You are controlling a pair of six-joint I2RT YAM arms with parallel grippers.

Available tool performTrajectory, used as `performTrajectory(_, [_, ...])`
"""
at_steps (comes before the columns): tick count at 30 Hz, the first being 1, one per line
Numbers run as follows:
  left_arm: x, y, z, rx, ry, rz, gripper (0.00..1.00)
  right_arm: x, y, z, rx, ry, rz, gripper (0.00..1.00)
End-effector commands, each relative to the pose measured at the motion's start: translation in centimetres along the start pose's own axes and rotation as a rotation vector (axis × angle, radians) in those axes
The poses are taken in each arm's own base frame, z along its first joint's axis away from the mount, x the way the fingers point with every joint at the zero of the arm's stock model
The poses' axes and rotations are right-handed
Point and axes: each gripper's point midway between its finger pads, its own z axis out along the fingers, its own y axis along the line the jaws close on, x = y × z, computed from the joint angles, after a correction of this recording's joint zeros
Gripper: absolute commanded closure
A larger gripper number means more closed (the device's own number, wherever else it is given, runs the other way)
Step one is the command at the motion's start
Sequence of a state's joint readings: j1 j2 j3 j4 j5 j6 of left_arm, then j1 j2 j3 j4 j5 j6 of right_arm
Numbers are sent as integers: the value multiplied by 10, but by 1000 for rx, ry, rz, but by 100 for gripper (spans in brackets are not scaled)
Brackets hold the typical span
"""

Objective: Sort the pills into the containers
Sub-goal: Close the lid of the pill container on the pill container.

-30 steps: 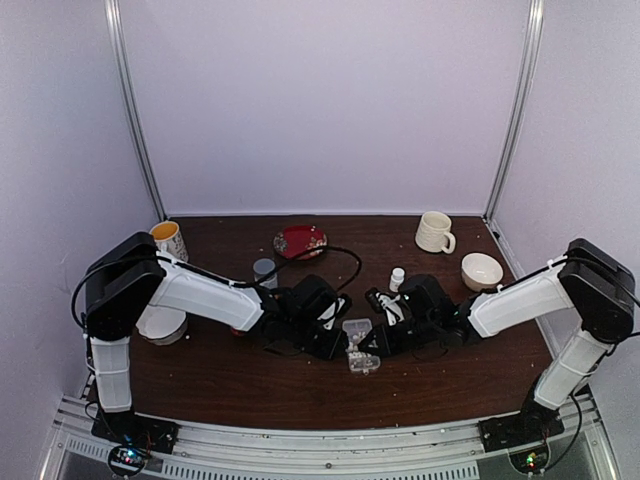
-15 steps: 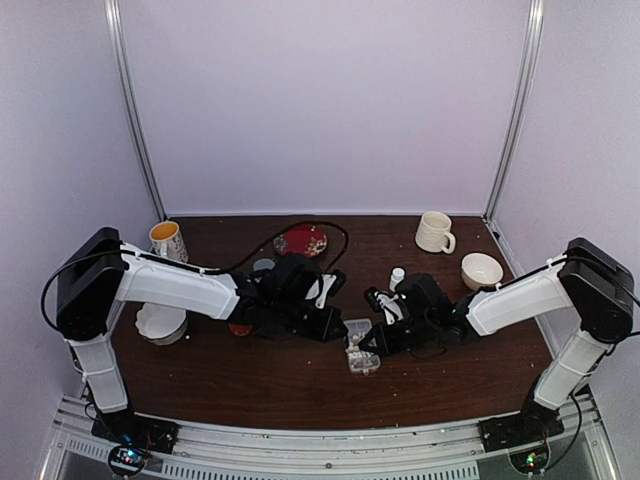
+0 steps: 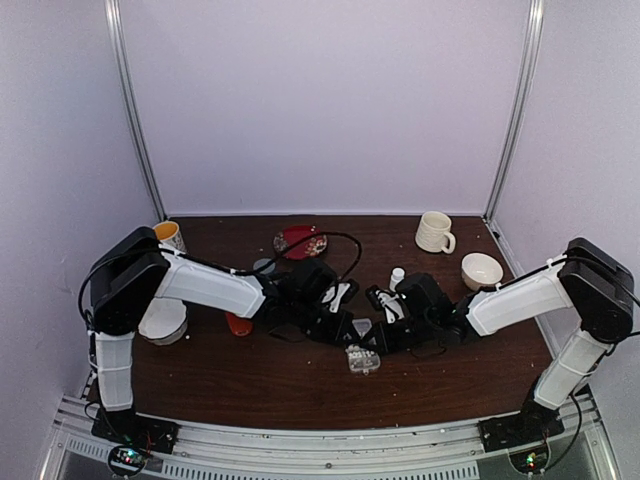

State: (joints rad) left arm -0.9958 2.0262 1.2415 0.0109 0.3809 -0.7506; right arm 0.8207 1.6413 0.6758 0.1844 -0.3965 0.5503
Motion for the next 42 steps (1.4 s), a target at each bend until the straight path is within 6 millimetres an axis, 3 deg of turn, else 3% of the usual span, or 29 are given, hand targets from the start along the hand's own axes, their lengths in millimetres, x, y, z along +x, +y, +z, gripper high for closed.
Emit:
performTrajectory(1, [-4, 8, -1, -78, 31, -2, 100, 34, -33, 2, 131, 92, 40, 100])
performTrajectory(8, [8, 24, -20, -172, 27, -8, 100, 33, -34, 2, 147, 95, 34, 100])
performTrajectory(17, [14, 28, -12, -140, 22, -26, 100, 25, -30, -7, 154, 81, 13, 100])
performTrajectory(24, [10, 25, -15, -131, -7, -29, 85, 23, -28, -13, 172, 77, 0, 100])
performTrajectory(34, [8, 26, -16, -141, -14, -28, 87, 7, -25, -29, 220, 38, -36, 83])
performTrajectory(39, [9, 26, -17, -143, -11, -29, 87, 6, -33, -27, 267, 42, -44, 59])
performTrajectory(42, [9, 26, -17, -139, -11, -30, 87, 9, -37, -20, 274, 57, -39, 54])
